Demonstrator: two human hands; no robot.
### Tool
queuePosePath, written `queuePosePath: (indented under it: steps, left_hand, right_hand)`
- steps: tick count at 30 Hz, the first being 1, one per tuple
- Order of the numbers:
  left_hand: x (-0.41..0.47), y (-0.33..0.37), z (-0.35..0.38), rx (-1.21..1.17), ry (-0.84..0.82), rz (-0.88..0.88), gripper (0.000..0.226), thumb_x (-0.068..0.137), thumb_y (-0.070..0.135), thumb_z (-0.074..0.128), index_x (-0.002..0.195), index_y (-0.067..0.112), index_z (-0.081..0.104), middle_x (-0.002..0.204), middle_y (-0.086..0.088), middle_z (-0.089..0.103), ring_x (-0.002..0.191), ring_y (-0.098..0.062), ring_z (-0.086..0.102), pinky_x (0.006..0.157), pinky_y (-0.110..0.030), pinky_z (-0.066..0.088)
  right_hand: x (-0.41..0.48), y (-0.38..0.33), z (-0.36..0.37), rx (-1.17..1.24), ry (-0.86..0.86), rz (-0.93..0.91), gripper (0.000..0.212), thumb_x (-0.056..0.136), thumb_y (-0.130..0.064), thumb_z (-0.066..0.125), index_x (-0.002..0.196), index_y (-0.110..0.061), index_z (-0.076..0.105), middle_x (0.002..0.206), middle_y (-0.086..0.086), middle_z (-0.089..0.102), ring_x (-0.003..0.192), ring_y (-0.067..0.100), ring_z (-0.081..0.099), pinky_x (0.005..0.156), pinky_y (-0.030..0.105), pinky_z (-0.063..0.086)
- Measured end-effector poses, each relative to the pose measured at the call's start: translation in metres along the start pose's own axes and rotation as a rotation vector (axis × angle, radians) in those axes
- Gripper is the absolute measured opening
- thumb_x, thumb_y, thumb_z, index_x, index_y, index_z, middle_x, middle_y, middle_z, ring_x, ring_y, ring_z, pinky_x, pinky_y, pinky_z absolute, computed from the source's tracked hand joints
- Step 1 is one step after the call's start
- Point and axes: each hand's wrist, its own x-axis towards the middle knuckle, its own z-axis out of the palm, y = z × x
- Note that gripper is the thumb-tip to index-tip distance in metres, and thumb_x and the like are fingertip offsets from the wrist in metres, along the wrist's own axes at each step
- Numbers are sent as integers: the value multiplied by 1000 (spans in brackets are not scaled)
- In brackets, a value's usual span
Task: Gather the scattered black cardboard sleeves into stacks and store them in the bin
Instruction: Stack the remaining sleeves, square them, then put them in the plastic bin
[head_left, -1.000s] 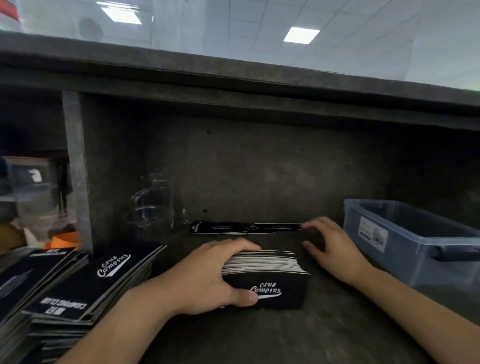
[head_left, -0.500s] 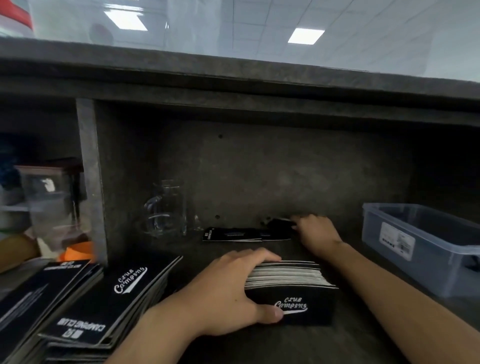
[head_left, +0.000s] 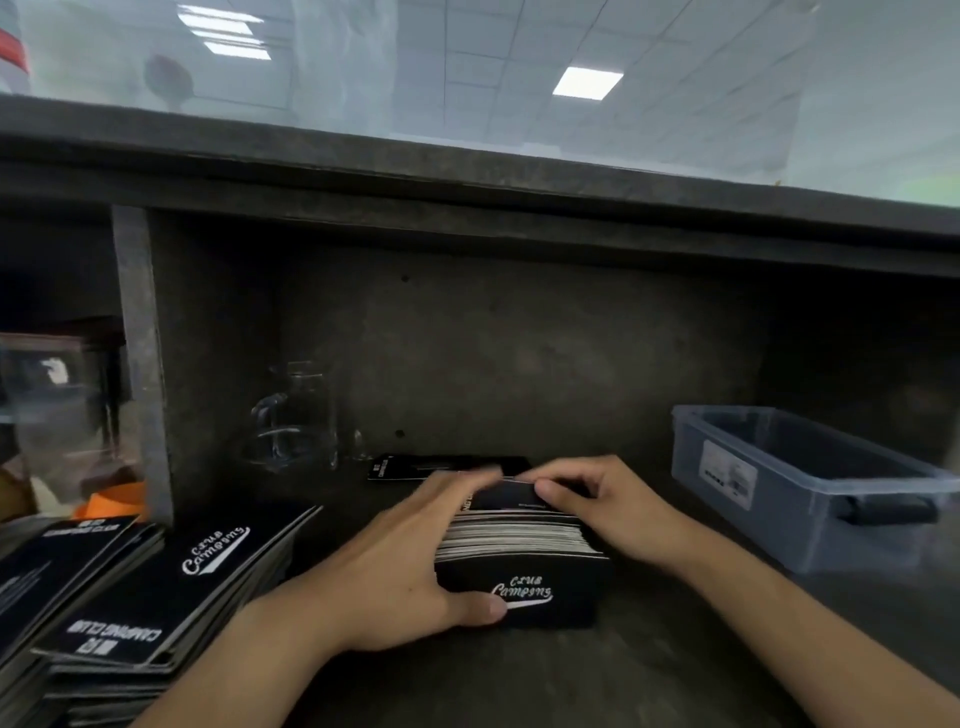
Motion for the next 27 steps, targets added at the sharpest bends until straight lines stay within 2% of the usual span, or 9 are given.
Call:
queuePosePath:
  steps: [2, 5, 8, 14, 16, 19, 22, 24, 27]
  left_hand:
    - [0, -1, 0, 15, 7, -32, 114, 69, 65, 81, 148, 67, -1, 156, 34, 22, 142, 5, 32, 120, -28, 30]
    - [0, -1, 0, 81, 20, -24, 106, 71, 66, 80, 155, 53, 15, 156, 32, 30, 139, 9, 33, 117, -18, 28]
    - [0, -3, 0, 72, 26, -22, 105, 70, 69, 79, 154, 52, 19, 150, 32, 35, 137, 8, 36, 117, -21, 30]
    - [4, -3, 0, 88, 24, 26, 88, 73, 66, 79, 149, 47, 38, 137, 32, 49, 126, 14, 45, 113, -21, 36]
    - [4, -4, 0, 91, 19, 25, 91, 74, 66, 78, 152, 49, 34, 141, 31, 47, 130, 12, 43, 115, -21, 34]
    - [3, -7, 1, 62, 7, -16, 105, 71, 67, 78, 155, 54, 17, 151, 32, 38, 138, 8, 36, 119, -24, 29]
    - [4, -8, 1, 20, -2, -45, 119, 65, 73, 78, 154, 55, 3, 152, 34, 33, 140, 6, 34, 121, -28, 30]
    - [3, -8, 1, 12, 4, -58, 123, 64, 73, 79, 156, 51, 1, 153, 34, 30, 141, 6, 32, 121, -27, 28]
    - [2, -7, 1, 14, 7, -64, 125, 65, 71, 80, 157, 50, -2, 155, 34, 26, 143, 4, 29, 121, -25, 26]
  right_hand:
    - [0, 2, -1, 19, -3, 20, 23, 102, -20, 59, 118, -17, 75, 114, -5, 77, 111, 9, 70, 97, 24, 53]
    - [-1, 4, -5, -12, -11, 48, 20, 100, -25, 62, 108, -16, 78, 106, -3, 79, 103, 11, 73, 94, 28, 55]
    - [-3, 5, -15, -209, -31, 20, 14, 97, -25, 67, 102, -19, 79, 101, -9, 78, 99, 2, 72, 96, 30, 55]
    - [-11, 7, -24, -580, -114, -48, 34, 96, -31, 68, 128, -42, 65, 116, -27, 59, 115, -8, 54, 105, 27, 46]
    - [-9, 4, -22, -706, -88, -76, 35, 96, -34, 66, 129, -46, 61, 117, -27, 57, 115, -7, 50, 106, 30, 43]
    - [-10, -6, -15, -687, -136, -100, 37, 98, -25, 63, 128, -47, 58, 122, -23, 65, 113, -5, 58, 100, 25, 47]
    - [-8, -3, -17, -756, -12, -99, 12, 100, -33, 60, 111, -36, 57, 104, -14, 71, 94, 0, 65, 84, 33, 53]
    - [-6, 3, -20, -471, 178, -16, 7, 101, -31, 61, 106, -26, 58, 94, -6, 74, 84, 0, 68, 76, 29, 52]
    - [-5, -1, -17, 355, 257, 135, 19, 100, -12, 60, 118, -10, 65, 111, 4, 77, 105, 13, 73, 92, 31, 54]
